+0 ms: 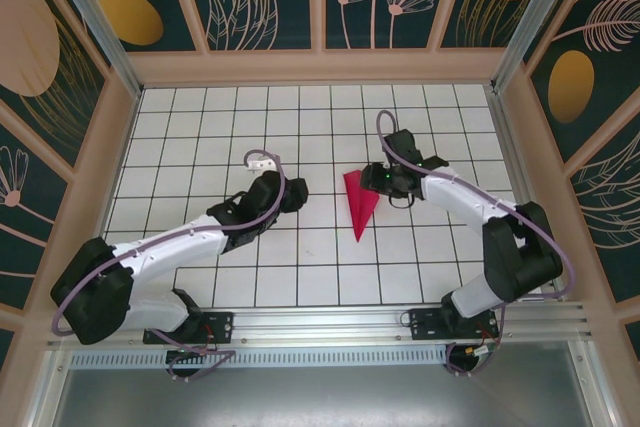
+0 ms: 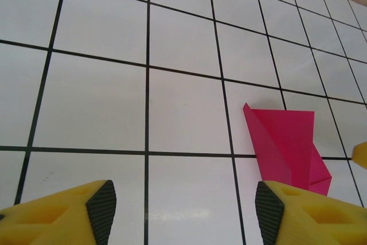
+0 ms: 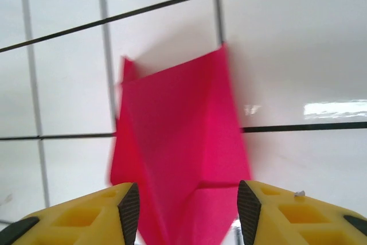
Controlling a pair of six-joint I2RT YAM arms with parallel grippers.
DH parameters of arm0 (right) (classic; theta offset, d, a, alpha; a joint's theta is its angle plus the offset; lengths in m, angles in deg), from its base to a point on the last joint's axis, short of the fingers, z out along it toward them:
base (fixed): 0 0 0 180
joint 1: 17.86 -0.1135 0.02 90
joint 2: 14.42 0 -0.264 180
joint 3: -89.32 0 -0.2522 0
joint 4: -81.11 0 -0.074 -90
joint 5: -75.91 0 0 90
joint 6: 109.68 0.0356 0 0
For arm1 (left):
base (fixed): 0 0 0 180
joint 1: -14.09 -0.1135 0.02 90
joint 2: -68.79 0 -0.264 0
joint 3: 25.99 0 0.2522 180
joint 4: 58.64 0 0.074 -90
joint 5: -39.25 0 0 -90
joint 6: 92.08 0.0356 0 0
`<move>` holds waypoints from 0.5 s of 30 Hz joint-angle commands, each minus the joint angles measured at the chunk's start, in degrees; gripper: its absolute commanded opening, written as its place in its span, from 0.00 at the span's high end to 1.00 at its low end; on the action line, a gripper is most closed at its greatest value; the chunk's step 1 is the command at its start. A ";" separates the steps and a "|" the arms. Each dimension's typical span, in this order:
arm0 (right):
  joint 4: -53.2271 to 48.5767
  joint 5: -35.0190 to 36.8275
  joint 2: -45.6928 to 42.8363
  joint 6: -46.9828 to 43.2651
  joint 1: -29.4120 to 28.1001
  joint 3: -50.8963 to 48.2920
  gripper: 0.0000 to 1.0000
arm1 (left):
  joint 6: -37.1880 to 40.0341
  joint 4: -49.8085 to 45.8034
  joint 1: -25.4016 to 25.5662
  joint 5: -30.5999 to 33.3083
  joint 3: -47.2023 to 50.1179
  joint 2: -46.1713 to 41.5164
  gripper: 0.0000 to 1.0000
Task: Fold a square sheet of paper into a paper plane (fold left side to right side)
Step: Move the paper plane to the center of the table.
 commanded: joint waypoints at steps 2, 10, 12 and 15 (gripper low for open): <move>-4.64 1.37 0.30 5.06 -5.53 -0.44 0.48 | -0.15 0.78 0.25 2.57 1.41 -1.95 0.20; -5.66 4.92 6.41 7.45 -9.38 0.65 0.58 | -0.19 0.43 0.29 3.17 2.69 -3.55 0.15; -5.98 5.08 7.24 7.57 -9.56 0.81 0.63 | -0.36 0.46 0.28 3.23 3.06 -3.91 0.15; -5.99 5.11 7.95 7.66 -9.74 0.72 0.63 | -0.41 0.52 0.32 3.37 3.26 -4.01 0.14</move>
